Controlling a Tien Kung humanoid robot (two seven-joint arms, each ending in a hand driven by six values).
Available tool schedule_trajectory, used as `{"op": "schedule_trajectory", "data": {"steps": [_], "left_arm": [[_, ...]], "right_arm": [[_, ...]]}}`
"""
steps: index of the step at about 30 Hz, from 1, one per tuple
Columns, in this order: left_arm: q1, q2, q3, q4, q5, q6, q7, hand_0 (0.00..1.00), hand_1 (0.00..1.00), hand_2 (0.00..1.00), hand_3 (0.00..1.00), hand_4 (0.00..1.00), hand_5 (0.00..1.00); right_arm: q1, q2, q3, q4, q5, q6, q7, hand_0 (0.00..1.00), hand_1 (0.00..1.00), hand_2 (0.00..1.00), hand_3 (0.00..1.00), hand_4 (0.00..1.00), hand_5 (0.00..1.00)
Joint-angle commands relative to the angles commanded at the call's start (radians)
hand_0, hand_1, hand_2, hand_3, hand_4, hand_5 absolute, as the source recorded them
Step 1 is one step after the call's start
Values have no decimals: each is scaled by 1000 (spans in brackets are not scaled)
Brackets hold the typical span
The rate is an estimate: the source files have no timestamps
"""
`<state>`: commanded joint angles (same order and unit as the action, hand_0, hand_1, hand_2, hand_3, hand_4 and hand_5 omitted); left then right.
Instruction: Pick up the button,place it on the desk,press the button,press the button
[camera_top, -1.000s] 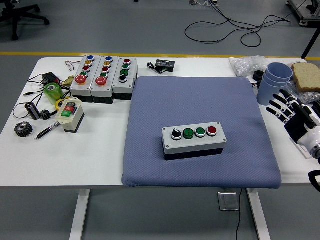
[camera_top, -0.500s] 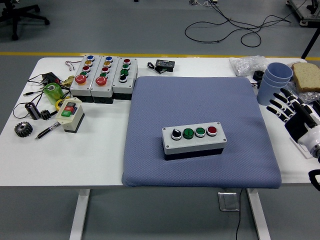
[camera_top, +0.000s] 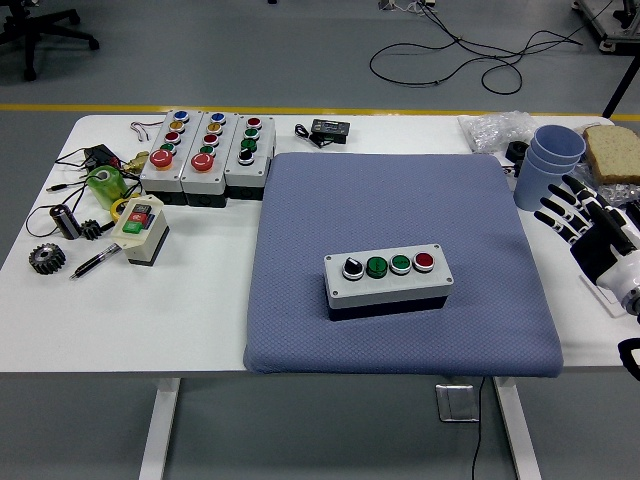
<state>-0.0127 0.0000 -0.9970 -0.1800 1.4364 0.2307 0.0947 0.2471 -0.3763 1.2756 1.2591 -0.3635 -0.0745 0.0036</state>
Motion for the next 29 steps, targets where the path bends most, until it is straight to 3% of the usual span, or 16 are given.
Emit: {"op": "schedule_trajectory", "data": {"steps": [29], "left_arm": [[2, 0, -37, 0, 66, -5, 8, 601, 641, 692, 559, 411, 767]], "right_arm": [[-6, -16, 4, 17, -2, 2, -1, 635, 583, 629, 614, 690, 297]]}}
